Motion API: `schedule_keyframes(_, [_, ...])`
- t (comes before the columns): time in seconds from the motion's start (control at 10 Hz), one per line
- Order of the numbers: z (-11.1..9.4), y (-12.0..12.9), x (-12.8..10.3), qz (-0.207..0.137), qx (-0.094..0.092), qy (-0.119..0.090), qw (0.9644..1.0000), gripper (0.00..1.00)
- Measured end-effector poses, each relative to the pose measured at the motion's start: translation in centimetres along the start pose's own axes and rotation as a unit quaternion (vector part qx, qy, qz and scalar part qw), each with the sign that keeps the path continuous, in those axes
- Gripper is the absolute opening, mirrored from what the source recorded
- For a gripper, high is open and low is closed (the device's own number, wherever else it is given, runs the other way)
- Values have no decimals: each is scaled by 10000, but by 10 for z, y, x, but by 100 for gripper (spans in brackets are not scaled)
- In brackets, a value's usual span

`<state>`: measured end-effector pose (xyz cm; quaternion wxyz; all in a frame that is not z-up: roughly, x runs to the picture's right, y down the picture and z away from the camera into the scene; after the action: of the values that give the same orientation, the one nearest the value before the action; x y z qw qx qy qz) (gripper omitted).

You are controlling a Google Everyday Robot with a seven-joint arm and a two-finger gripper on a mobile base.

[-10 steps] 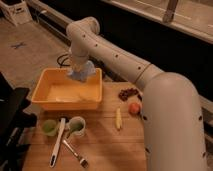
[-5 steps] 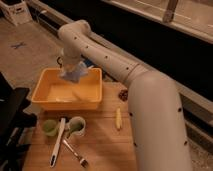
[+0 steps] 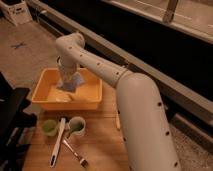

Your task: Wipe tray with towel

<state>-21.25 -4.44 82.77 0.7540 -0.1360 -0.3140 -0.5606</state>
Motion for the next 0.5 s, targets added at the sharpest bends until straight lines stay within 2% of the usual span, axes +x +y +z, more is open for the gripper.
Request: schedule_keyframes(0.5, [40, 26, -3, 251, -124, -558, 9981, 0])
